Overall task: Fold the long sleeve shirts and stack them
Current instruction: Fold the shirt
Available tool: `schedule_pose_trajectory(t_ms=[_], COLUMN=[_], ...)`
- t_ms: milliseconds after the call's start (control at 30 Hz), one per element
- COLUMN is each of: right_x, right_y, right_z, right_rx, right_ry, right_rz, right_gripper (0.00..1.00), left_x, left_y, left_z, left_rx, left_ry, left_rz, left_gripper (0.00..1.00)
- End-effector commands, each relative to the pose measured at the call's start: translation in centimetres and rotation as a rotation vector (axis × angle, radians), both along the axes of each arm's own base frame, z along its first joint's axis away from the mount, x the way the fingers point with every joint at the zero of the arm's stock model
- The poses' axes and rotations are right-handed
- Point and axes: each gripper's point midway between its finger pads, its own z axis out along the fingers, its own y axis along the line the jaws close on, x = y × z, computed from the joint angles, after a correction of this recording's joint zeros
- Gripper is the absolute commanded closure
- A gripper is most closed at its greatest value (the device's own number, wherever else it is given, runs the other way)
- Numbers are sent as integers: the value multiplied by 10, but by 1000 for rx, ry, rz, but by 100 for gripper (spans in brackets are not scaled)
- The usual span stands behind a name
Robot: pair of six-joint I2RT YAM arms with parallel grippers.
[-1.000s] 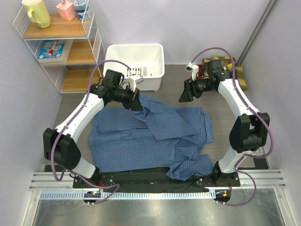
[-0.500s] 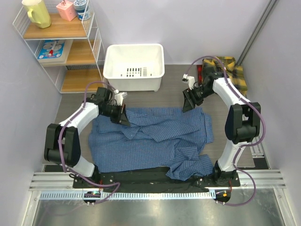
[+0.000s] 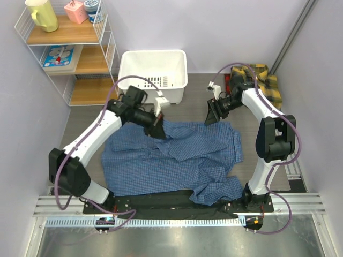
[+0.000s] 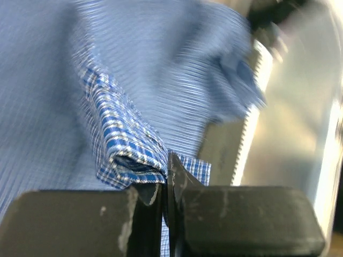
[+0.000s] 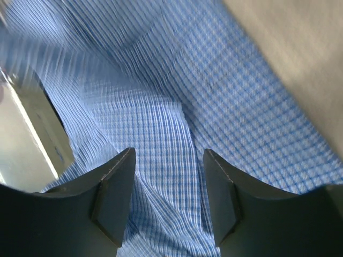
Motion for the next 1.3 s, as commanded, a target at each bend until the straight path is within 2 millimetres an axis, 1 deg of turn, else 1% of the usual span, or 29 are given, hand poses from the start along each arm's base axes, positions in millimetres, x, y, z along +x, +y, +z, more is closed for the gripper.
schedule_pose_trajectory(t_ms=[0,33,67,133,200,267,333,367,400,433,467,500,533,567,600,633,667,733,767,800,833,867,967,1000,1033,1100,1167,1200,1267], right_x=[25,25,23,14,5,-11,-27,-35,-42,-48,-53,-57,-58,-57,-55,-53,-50,-39,-35,-25,-21,-16,1,7,10,14,10,10,6], right_y=[21,24,28,37,45,58,67,74,78,79,84,83,82,81,79,76,73,65,60,53,48,40,20,13,7,-2,-8,-11,-14], right_z=[54,55,56,50,43,31,20,16,12,6,0,-4,-6,-9,-10,-12,-12,-9,-9,-7,-7,-8,-6,-7,-6,-8,-9,-10,-11], right_rx=[149,164,187,190,186,179,174,170,167,156,148,144,135,124,111,88,78,67,47,40,28,1,-36,-65,-79,-124,-148,-164,-179], right_ry=[-124,-116,-107,-80,-62,-30,4,8,16,34,45,63,67,67,63,54,50,36,33,22,19,22,1,-15,-29,-40,-37,-39,-34], right_rz=[-31,-34,-26,-4,23,69,107,140,160,168,186,188,185,185,181,175,168,138,120,95,85,66,19,7,2,-5,7,11,18], right_gripper=[42,43,44,45,47,50,51,53,53,54,55,55,56,56,56,55,54,51,48,46,42,41,37,37,37,37,37,37,38], left_x=[-110,-122,-142,-159,-168,-159,-151,-139,-135,-129,-108,-97,-89,-65,-49,-41,-23,-6,5,10,15,22,33,31,32,34,39,38,42], left_y=[-23,-25,-33,-40,-50,-61,-63,-66,-66,-66,-65,-65,-60,-50,-49,-42,-29,-17,-4,2,8,21,45,51,55,66,73,76,83], left_z=[55,57,67,74,82,86,80,80,79,71,72,71,61,57,57,44,39,29,16,9,2,-12,-37,-53,-59,-77,-84,-93,-97], left_rx=[-47,-37,-54,-68,-93,-98,-99,-108,-113,-109,-129,-140,-140,-142,-166,-157,-158,-156,-140,-136,-129,-112,-86,-75,-72,-53,-52,-47,-53], left_ry=[-150,-184,-218,-227,-199,-173,-141,-153,-113,-80,-96,-59,-23,-12,4,35,40,48,71,80,81,109,161,209,224,270,289,321,337], left_rz=[-424,-474,-549,-606,-624,-559,-525,-485,-452,-423,-362,-301,-257,-166,-96,-53,19,87,140,163,178,222,300,318,332,373,418,435,472], left_gripper=[100,100,100,100,100,100,100,100,100,100,100,100,100,100,100,100,100,100,100,100,100,100,100,100,100,100,100,100,99])
